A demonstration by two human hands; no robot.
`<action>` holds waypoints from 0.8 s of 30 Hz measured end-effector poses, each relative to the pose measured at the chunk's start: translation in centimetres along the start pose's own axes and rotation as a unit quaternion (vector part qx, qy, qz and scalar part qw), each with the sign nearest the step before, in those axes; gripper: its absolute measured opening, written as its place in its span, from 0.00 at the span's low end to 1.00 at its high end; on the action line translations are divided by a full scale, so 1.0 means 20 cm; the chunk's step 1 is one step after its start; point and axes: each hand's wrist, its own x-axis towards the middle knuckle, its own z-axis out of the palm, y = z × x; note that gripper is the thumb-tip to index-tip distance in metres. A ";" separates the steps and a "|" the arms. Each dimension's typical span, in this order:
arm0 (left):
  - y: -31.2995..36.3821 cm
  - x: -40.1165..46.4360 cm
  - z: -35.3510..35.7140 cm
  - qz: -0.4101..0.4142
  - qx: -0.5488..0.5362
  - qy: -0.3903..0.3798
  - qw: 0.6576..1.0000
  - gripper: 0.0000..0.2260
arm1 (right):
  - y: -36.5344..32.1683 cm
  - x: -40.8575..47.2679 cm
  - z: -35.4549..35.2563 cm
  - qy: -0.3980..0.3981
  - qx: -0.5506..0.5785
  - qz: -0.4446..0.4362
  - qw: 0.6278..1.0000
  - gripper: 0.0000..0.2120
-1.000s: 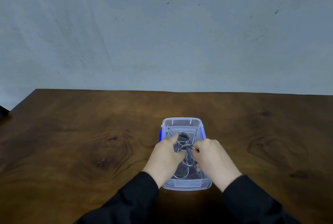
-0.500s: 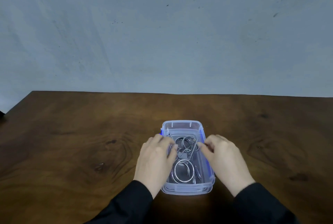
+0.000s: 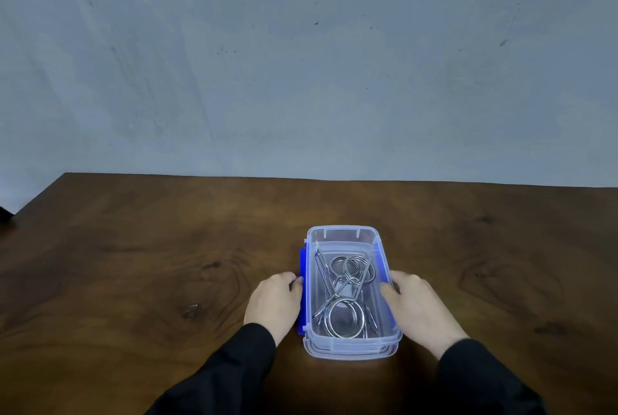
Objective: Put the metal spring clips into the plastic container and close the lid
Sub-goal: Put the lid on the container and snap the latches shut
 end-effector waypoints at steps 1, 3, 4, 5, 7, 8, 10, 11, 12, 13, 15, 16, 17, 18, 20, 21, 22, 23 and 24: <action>0.00 0.01 -0.01 -0.008 -0.011 -0.002 1.000 0.17 | 0.00 -0.01 -0.01 0.006 0.000 -0.002 1.000 0.14; 0.00 0.02 -0.01 -0.021 -0.020 -0.007 1.000 0.16 | 0.01 -0.02 -0.03 0.012 0.002 -0.007 1.000 0.14; 0.01 0.02 -0.02 -0.024 -0.019 -0.012 0.999 0.15 | 0.01 -0.03 -0.04 0.015 0.007 -0.010 1.000 0.14; 0.02 0.02 -0.02 -0.024 -0.013 -0.021 0.999 0.13 | 0.01 -0.04 -0.06 0.017 0.016 -0.007 1.000 0.14; 0.05 0.01 -0.01 -0.023 0.023 -0.036 0.999 0.10 | 0.02 -0.07 -0.11 0.023 0.036 0.004 0.999 0.15; 0.06 0.00 0.00 -0.024 0.048 -0.036 0.998 0.10 | 0.02 -0.08 -0.13 0.029 0.043 0.005 0.999 0.15; 0.08 0.00 0.01 -0.028 0.094 -0.025 0.995 0.11 | 0.03 -0.11 -0.18 0.039 0.051 0.010 0.998 0.16; 0.08 0.00 0.02 -0.031 0.106 -0.022 0.994 0.13 | 0.04 -0.13 -0.20 0.043 0.055 0.013 0.998 0.16; 0.09 0.01 0.03 -0.032 0.114 -0.021 0.993 0.14 | 0.06 -0.14 -0.21 0.046 0.058 0.017 0.997 0.15; 0.10 0.01 0.03 -0.031 0.114 -0.022 0.993 0.14 | 0.08 -0.14 -0.23 0.049 0.061 0.021 0.997 0.15; 0.11 0.02 0.03 -0.033 0.091 -0.012 0.995 0.13 | 0.12 -0.16 -0.25 0.049 0.061 0.029 0.996 0.14; 0.11 0.03 0.03 -0.034 0.065 0.001 0.997 0.12 | 0.13 -0.17 -0.26 0.048 0.060 0.029 0.997 0.14; 0.10 0.03 0.02 -0.037 0.030 0.017 0.999 0.12 | 0.15 -0.17 -0.27 0.046 0.061 0.029 0.997 0.14; 0.09 0.04 0.00 -0.039 -0.013 0.033 0.999 0.11 | 0.16 -0.18 -0.28 0.043 0.063 0.029 0.997 0.14; 0.09 0.05 -0.04 -0.044 -0.104 0.071 0.991 0.10 | 0.19 -0.19 -0.29 0.036 0.070 0.026 0.997 0.15; 0.11 0.05 -0.07 -0.045 -0.147 0.093 0.984 0.09 | 0.20 -0.19 -0.29 0.030 0.074 0.025 0.996 0.15; 0.13 0.06 -0.10 -0.042 -0.186 0.114 0.975 0.06 | 0.22 -0.18 -0.29 0.023 0.077 0.023 0.996 0.15; 0.16 0.06 -0.13 -0.033 -0.219 0.132 0.966 0.03 | 0.23 -0.18 -0.29 0.016 0.079 0.020 0.997 0.15; 0.20 0.07 -0.16 -0.020 -0.244 0.144 0.959 0.04 | 0.25 -0.17 -0.29 0.012 0.081 0.015 0.997 0.15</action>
